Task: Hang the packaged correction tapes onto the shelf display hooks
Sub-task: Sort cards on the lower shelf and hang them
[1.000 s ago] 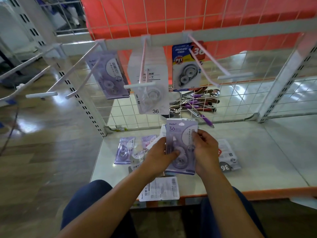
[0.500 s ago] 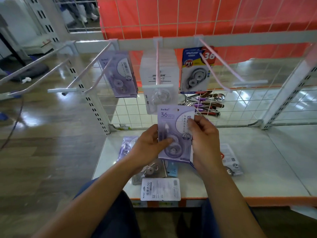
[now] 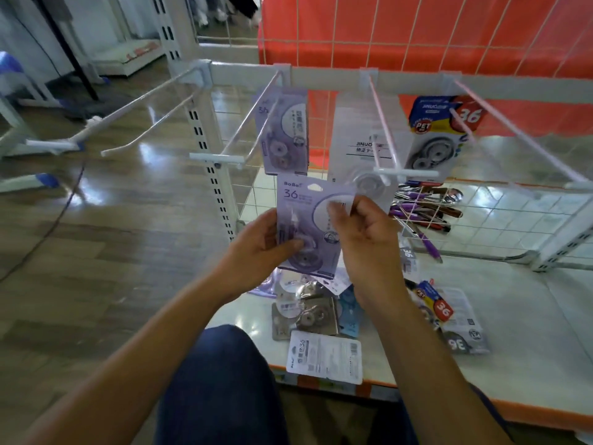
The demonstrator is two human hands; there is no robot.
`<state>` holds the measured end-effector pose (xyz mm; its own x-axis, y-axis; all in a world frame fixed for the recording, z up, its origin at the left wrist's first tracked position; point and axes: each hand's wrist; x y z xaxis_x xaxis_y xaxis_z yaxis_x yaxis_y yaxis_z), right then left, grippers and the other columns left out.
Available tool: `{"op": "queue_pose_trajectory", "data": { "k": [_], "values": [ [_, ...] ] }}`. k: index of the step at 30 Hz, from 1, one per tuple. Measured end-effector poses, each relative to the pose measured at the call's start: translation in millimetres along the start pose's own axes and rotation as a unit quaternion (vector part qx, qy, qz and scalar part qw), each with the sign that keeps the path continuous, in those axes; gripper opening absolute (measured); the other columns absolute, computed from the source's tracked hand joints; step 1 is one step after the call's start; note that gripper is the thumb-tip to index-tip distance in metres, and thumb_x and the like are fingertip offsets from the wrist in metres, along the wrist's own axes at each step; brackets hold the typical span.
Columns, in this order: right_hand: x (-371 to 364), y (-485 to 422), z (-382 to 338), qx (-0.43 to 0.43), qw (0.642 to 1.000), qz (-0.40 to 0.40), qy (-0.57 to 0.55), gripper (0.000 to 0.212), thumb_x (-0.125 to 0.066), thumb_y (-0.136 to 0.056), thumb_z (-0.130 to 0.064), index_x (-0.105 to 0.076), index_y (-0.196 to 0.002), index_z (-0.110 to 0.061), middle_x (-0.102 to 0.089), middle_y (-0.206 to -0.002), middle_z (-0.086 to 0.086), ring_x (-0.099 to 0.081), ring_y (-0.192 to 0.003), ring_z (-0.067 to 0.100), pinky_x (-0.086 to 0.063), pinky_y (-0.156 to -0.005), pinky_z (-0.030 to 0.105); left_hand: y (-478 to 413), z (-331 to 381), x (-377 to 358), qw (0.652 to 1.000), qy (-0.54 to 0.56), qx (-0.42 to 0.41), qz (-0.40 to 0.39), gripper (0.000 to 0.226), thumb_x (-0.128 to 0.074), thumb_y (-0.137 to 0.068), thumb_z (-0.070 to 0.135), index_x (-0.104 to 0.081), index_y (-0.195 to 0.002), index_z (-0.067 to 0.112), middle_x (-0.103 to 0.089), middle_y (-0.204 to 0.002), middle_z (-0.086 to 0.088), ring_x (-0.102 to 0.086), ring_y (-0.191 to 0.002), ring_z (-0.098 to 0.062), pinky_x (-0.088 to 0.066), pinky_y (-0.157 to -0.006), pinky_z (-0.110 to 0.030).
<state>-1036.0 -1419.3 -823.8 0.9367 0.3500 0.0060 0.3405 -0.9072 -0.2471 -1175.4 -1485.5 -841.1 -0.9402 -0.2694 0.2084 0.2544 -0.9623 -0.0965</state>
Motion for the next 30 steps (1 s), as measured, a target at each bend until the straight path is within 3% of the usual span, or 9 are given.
{"op": "queue_pose_trajectory", "data": {
  "k": [5,9,12,15,21,25,30],
  "values": [
    [-19.1,-7.5,-10.4,0.039,0.999,-0.03,0.014,0.012,-0.059,-0.092,-0.019,-0.064,-0.082,-0.023,-0.058,-0.064,-0.012,-0.05,-0.06,-0.001,-0.041,-0.061,0.02,7.8,1.2,19.4,1.0,0.005,-0.029,0.005,0.032,-0.057,-0.087,-0.008,-0.057,-0.104,0.019,-0.073,-0.09,0.013,-0.07,-0.088,-0.005,-0.053,-0.075,-0.016],
    [-28.5,-7.3,-17.4,0.044,0.997,-0.053,0.024,0.021,-0.056,-0.087,-0.029,-0.068,-0.092,-0.013,-0.067,-0.079,0.005,-0.061,-0.072,0.017,-0.051,-0.068,0.033,14.4,2.3,32.4,0.999,0.005,-0.047,0.016,0.032,-0.058,-0.085,-0.009,-0.056,-0.106,0.015,-0.073,-0.092,0.012,-0.07,-0.09,-0.007,-0.054,-0.077,-0.018],
    [-30.7,-4.2,-23.0,0.057,0.995,-0.075,0.029,0.016,-0.055,-0.091,-0.024,-0.068,-0.096,-0.017,-0.07,-0.087,0.001,-0.065,-0.081,0.014,-0.054,-0.073,0.03,19.5,6.3,39.5,0.998,-0.014,-0.066,0.012,0.034,-0.058,-0.083,-0.01,-0.055,-0.106,0.015,-0.073,-0.092,0.016,-0.069,-0.088,-0.005,-0.053,-0.076,-0.015],
    [-33.0,-2.1,-27.0,0.07,0.994,-0.084,0.017,0.02,-0.054,-0.089,-0.025,-0.068,-0.095,-0.013,-0.07,-0.086,0.002,-0.065,-0.081,0.016,-0.054,-0.071,0.03,24.6,8.6,46.0,0.996,-0.029,-0.08,0.022,0.037,-0.06,-0.082,-0.013,-0.056,-0.102,0.018,-0.072,-0.087,0.02,-0.069,-0.082,0.0,-0.051,-0.072,-0.011],
    [-44.7,-6.6,-33.6,0.103,0.991,-0.082,0.024,0.014,-0.055,-0.09,-0.023,-0.067,-0.093,-0.017,-0.068,-0.081,0.009,-0.063,-0.075,0.021,-0.051,-0.068,0.032,25.7,11.8,56.6,0.994,-0.021,-0.099,0.037,0.033,-0.065,-0.081,0.001,-0.056,-0.106,0.021,-0.072,-0.094,0.016,-0.069,-0.089,-0.004,-0.053,-0.077,-0.015],
    [-51.5,-11.7,-32.9,0.109,0.99,-0.087,0.035,0.011,-0.056,-0.093,-0.02,-0.066,-0.091,-0.02,-0.061,-0.069,-0.003,-0.051,-0.062,0.003,-0.043,-0.061,0.021,23.6,8.0,58.2,0.995,0.002,-0.09,0.04,0.033,-0.059,-0.079,0.004,-0.055,-0.107,0.021,-0.073,-0.094,0.016,-0.069,-0.089,-0.004,-0.053,-0.078,-0.017],
    [-56.3,-22.3,-23.5,0.097,0.989,-0.082,0.073,0.012,-0.056,-0.095,-0.018,-0.067,-0.092,-0.014,-0.051,-0.051,-0.024,-0.048,-0.052,-0.002,-0.032,-0.054,0.01,14.7,-1.9,62.8,0.996,0.002,-0.077,0.039,0.031,-0.063,-0.08,0.005,-0.057,-0.106,0.02,-0.073,-0.094,0.012,-0.069,-0.089,-0.006,-0.053,-0.079,-0.018]
  ]
}}
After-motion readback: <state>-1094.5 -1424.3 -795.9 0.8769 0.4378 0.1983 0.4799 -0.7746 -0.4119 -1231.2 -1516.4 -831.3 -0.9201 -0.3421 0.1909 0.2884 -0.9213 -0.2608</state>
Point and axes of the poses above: each hand's wrist, its own y-axis away from the middle knuckle, its own x-axis out of the back of the hand, z = x × y
